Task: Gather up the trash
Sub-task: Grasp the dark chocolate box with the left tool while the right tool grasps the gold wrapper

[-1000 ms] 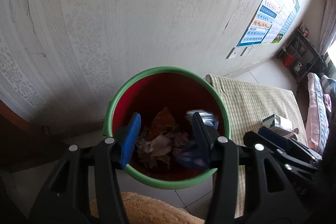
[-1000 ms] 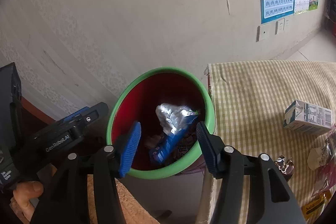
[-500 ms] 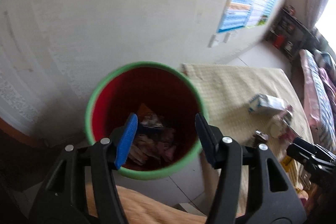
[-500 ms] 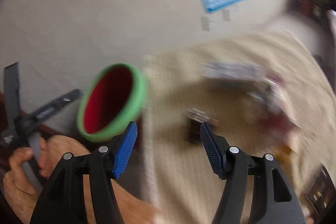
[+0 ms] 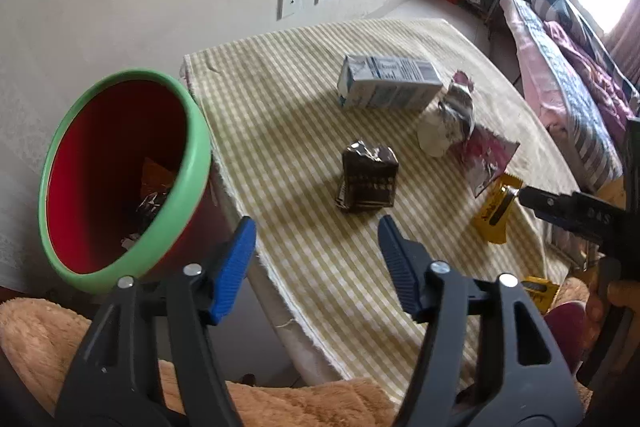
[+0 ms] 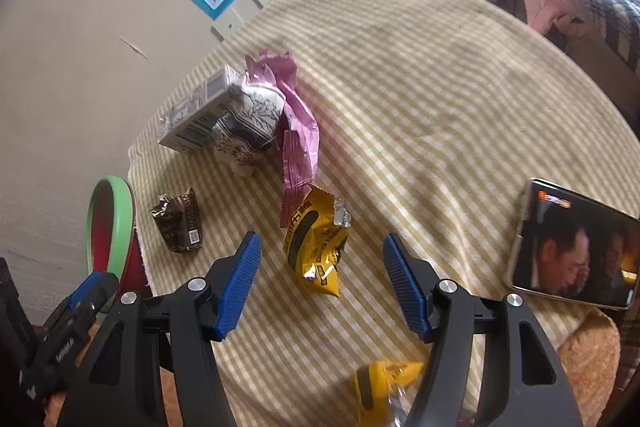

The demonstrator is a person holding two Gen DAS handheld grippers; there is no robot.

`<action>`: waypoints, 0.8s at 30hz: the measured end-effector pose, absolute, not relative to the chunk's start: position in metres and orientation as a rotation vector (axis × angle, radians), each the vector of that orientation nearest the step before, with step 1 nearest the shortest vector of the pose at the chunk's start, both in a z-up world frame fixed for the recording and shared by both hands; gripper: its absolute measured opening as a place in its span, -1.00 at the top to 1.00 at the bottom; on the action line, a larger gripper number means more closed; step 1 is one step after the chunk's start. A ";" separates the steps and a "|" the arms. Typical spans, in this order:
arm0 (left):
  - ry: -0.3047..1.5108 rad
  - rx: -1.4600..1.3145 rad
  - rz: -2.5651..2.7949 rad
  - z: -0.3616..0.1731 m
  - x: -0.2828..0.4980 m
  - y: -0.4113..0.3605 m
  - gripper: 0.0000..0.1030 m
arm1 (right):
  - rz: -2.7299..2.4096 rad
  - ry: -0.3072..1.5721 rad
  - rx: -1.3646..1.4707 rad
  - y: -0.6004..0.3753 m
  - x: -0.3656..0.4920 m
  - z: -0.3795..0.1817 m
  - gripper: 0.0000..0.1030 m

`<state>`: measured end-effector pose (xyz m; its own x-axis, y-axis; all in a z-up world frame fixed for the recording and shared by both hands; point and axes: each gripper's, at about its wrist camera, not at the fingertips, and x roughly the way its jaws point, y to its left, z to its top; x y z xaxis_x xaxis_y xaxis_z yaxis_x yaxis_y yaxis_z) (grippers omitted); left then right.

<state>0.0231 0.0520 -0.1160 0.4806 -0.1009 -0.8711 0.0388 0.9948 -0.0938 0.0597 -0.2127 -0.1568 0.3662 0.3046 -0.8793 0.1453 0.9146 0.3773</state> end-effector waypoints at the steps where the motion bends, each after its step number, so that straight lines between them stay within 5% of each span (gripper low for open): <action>1: 1.068 -0.059 -0.085 -0.117 0.023 0.050 -0.18 | 0.114 1.212 0.435 -0.211 0.062 -0.161 -0.21; 4: 1.070 -0.036 -0.077 -0.120 0.024 0.044 -0.20 | 0.133 1.226 0.425 -0.203 0.065 -0.170 -0.17; 8: 1.057 -0.038 -0.077 -0.121 0.032 0.039 -0.23 | 0.173 1.222 0.458 -0.205 0.067 -0.180 0.54; 24: 1.127 -0.062 -0.119 -0.167 0.085 0.007 -0.23 | 0.186 1.126 0.481 -0.211 0.054 -0.164 0.53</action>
<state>0.0854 0.0068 -0.1669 0.4235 -0.1266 -0.8970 0.0641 0.9919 -0.1097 0.0537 -0.2110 -0.1644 0.4277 0.3800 -0.8202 0.0958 0.8832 0.4591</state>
